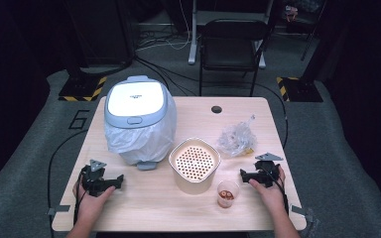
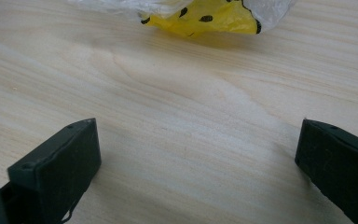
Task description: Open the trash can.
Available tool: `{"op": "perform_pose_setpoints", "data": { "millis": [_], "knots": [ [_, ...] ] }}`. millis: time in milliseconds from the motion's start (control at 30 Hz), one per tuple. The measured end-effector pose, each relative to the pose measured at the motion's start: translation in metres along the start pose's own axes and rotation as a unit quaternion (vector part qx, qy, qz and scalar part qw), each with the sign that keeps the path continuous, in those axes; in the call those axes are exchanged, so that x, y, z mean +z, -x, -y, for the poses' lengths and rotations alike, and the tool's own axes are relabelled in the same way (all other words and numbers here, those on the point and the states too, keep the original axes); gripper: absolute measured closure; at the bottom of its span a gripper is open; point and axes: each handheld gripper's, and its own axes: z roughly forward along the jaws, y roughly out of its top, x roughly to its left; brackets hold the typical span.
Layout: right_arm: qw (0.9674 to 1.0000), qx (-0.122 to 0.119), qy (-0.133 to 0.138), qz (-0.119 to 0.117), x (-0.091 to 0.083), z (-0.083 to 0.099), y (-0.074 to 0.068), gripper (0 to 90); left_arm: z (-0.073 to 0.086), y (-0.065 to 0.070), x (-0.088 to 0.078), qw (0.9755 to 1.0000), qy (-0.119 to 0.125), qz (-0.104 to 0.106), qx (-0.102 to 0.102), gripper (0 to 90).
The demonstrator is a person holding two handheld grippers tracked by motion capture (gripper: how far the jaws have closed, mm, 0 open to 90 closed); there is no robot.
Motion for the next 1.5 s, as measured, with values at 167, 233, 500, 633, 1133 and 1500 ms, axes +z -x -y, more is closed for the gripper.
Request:
{"op": "perform_pose_setpoints", "data": {
  "millis": [167, 233, 500, 633, 1133, 1500],
  "knots": [
    [1.0000, -0.002, 0.001, -0.001, 0.000, 0.000, 0.000, 0.0, 0.000, 0.001, 0.000, 1.0000, 0.000, -0.004, 0.000, 1.7],
    [1.0000, -0.002, 0.000, -0.001, 0.000, 0.000, 0.000, 0.0, 0.000, 0.001, 0.000, 1.0000, 0.000, -0.003, 0.001, 2.0],
    [1.0000, -0.003, 0.000, -0.001, 0.000, 0.000, 0.000, 0.0, -0.001, 0.002, 0.000, 1.0000, 0.001, -0.006, -0.003, 2.2],
    [1.0000, -0.002, 0.000, -0.001, 0.000, 0.000, 0.000, 0.0, 0.000, 0.002, -0.001, 1.0000, -0.005, -0.008, 0.003, 3.6],
    [1.0000, -0.002, 0.000, -0.001, 0.000, 0.000, 0.000, 0.0, -0.003, 0.015, -0.011, 0.9993, 0.016, 0.018, -0.030, 34.5],
    [1.0000, -0.002, 0.000, -0.001, 0.000, 0.000, 0.000, 0.0, -0.021, 0.053, -0.026, 0.9983, 0.044, 0.034, -0.016, 48.9]
  ]
}}
